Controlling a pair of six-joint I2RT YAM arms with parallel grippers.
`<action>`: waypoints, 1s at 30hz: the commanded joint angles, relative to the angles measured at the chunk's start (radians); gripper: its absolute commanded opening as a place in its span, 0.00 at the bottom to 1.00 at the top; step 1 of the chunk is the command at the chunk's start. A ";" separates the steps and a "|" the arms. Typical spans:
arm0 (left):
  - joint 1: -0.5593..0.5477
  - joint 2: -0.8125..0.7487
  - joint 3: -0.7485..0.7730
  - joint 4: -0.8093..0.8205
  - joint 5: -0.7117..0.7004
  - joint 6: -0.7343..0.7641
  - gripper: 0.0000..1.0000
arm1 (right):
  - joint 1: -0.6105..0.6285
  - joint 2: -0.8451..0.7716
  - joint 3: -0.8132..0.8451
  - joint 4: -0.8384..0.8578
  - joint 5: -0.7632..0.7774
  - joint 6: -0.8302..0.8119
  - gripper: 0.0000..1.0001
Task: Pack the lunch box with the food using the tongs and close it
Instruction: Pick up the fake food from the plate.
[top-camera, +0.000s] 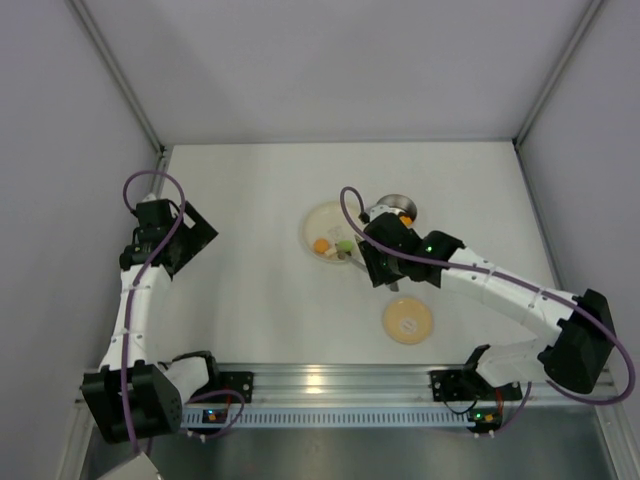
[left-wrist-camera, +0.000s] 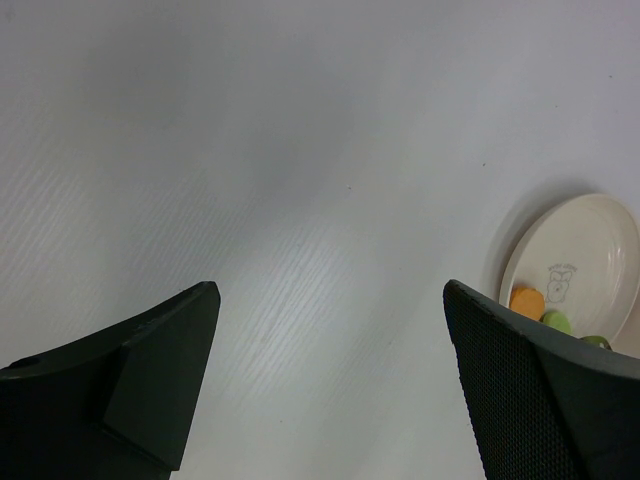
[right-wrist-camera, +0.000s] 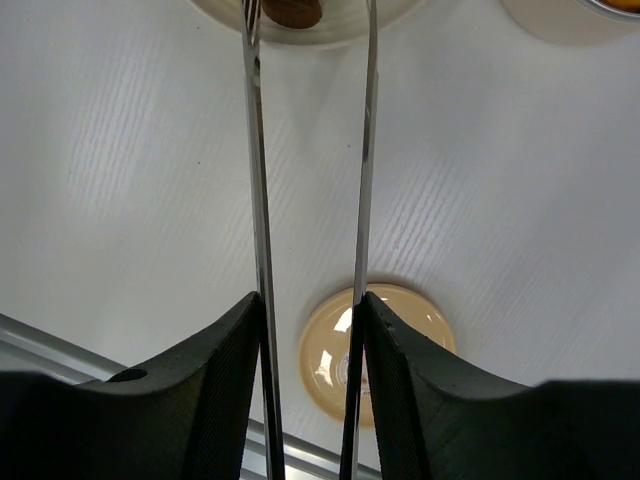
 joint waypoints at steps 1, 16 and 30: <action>-0.002 -0.017 -0.012 0.041 -0.006 0.007 0.99 | 0.003 0.016 0.016 0.060 0.011 0.004 0.43; -0.002 -0.013 -0.009 0.039 -0.008 0.008 0.99 | -0.026 0.060 0.016 0.112 -0.026 -0.004 0.37; -0.002 -0.011 -0.009 0.039 -0.008 0.008 0.98 | -0.038 0.033 0.045 0.100 0.008 -0.008 0.26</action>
